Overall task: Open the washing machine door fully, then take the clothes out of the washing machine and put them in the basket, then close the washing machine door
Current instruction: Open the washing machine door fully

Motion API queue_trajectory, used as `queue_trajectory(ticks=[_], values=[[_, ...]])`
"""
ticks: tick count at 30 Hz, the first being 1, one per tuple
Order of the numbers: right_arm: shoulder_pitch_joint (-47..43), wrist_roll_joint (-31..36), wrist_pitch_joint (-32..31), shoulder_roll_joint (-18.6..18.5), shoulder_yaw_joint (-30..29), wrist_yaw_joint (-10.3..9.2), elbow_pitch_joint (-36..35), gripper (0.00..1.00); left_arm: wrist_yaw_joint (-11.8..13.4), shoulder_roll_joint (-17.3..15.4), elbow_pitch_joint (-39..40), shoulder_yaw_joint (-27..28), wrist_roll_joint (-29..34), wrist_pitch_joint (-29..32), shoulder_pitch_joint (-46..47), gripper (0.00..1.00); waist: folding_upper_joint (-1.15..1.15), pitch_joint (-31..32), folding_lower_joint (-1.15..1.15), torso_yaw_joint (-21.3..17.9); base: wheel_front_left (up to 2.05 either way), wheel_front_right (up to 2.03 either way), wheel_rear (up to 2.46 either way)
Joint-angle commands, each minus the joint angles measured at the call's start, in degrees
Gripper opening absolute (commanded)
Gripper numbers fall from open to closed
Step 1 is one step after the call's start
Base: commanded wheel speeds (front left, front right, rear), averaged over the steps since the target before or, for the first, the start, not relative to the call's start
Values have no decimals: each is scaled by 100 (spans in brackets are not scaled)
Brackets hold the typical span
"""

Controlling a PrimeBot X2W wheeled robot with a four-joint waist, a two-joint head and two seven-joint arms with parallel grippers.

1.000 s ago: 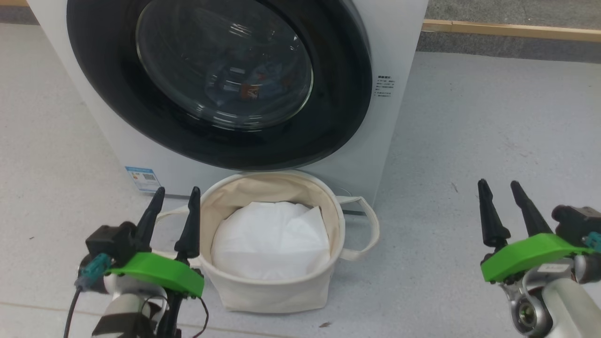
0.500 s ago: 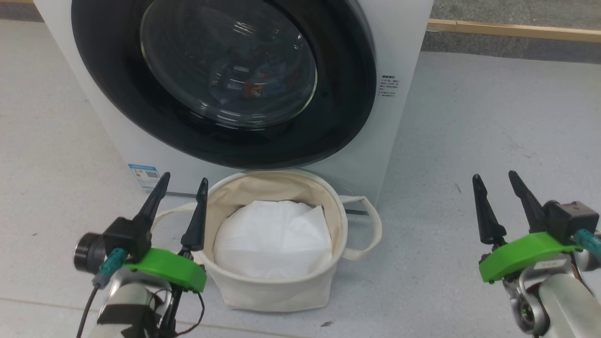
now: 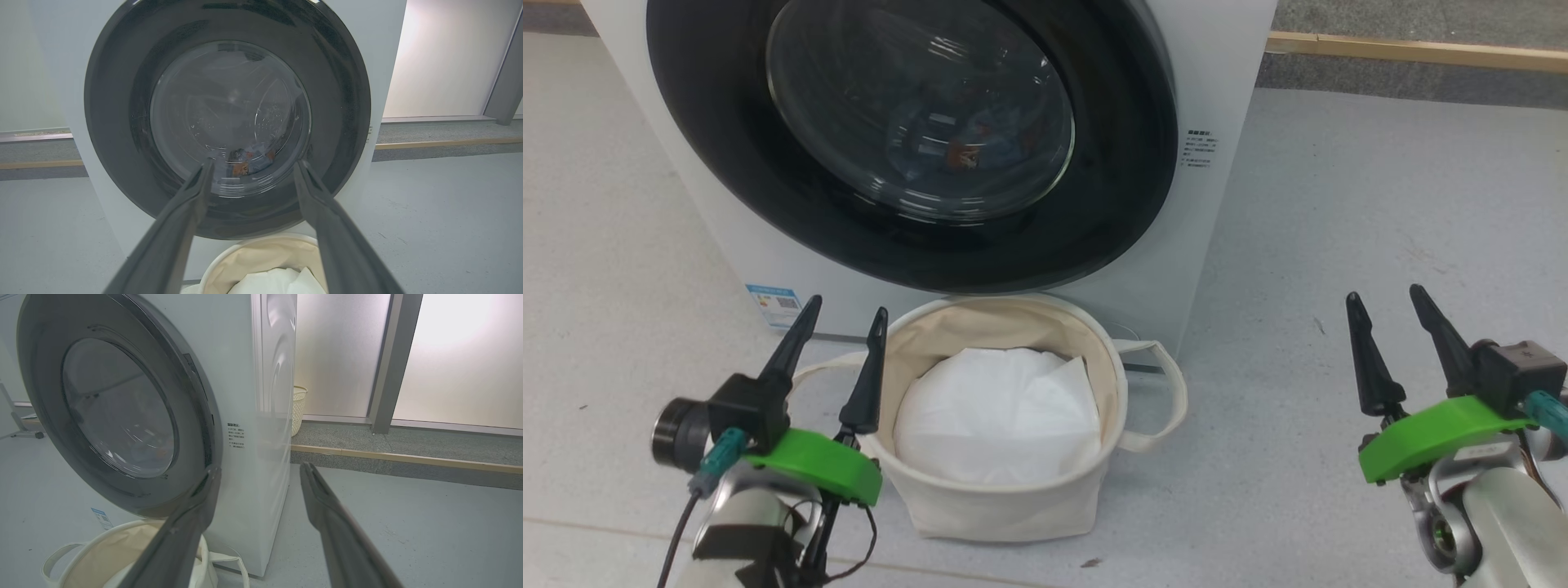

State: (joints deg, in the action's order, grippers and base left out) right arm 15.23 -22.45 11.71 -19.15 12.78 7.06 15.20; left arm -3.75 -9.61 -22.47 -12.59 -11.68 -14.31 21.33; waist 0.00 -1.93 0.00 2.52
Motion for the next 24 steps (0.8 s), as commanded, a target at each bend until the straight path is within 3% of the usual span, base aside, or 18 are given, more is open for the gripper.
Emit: queue_trajectory(ticks=[1,10,24], values=[[112,-11,11,-108,33,43,-155,100,-24,-134,149,219,21,-69,255,100,0,3,0,0,0,0,0],[81,-145,-18,-87,-64,43,-64,100,-29,-157,176,335,-36,-69,223,100,0,-82,0,9,0,0,0],[678,-467,81,-199,-296,43,24,100,9,-317,527,611,-197,-69,387,100,0,-994,0,128,0,0,0]])
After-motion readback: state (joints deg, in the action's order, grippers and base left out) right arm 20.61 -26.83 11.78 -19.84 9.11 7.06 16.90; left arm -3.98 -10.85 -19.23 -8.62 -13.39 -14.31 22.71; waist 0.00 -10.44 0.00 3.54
